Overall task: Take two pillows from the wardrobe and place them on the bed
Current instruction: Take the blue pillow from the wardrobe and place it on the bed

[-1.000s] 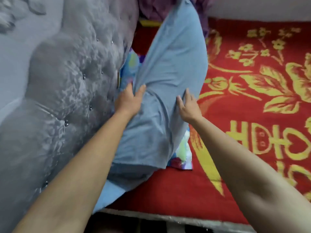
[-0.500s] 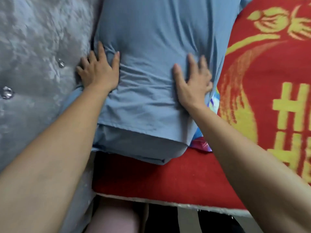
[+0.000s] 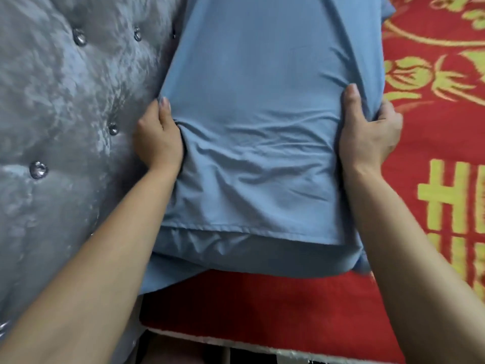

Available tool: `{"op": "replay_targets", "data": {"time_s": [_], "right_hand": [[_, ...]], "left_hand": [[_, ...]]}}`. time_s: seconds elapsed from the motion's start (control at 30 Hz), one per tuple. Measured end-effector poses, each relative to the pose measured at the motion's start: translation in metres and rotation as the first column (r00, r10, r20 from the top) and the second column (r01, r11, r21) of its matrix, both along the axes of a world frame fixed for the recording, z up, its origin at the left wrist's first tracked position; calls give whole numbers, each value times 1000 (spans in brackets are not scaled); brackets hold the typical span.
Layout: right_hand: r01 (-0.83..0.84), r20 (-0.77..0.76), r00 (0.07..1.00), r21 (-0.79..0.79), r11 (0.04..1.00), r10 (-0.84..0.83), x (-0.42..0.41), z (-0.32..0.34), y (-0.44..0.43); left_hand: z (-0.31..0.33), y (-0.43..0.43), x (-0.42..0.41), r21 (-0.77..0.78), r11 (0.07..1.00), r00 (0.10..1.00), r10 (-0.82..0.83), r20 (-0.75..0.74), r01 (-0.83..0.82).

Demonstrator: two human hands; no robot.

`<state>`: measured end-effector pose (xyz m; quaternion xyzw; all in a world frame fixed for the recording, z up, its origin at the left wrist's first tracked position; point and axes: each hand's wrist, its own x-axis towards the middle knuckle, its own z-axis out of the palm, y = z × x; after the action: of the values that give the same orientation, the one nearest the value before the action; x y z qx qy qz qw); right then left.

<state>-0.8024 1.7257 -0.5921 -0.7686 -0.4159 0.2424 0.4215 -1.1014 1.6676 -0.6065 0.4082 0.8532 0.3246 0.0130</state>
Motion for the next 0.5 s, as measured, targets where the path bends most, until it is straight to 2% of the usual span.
{"op": "replay_targets", "data": {"time_s": [0.03, 0.1, 0.17, 0.23, 0.4, 0.5], "right_hand": [[-14, 10, 1000, -21, 1000, 14, 6, -4, 4], [-124, 25, 991, -203, 971, 132, 17, -23, 6], [-249, -90, 968, -432, 867, 233, 27, -44, 1], [-275, -176, 961, -488, 828, 215, 38, -56, -7], [-244, -257, 958, -497, 833, 127, 46, -66, -43], [-175, -226, 971, -425, 888, 83, 35, -60, -44]], "left_hand": [[-7, -4, 4, -19, 1000, 999, -4, 47, 5], [-25, -11, 11, -179, 983, 988, -7, 154, 34], [-37, -14, 13, -349, 936, 956, 65, 285, 41], [-40, -13, 14, -379, 925, 923, 139, 359, 8], [-32, -22, 20, -523, 851, 966, 176, 191, -52], [-21, -14, 15, -408, 905, 989, 146, 33, -120]]}}
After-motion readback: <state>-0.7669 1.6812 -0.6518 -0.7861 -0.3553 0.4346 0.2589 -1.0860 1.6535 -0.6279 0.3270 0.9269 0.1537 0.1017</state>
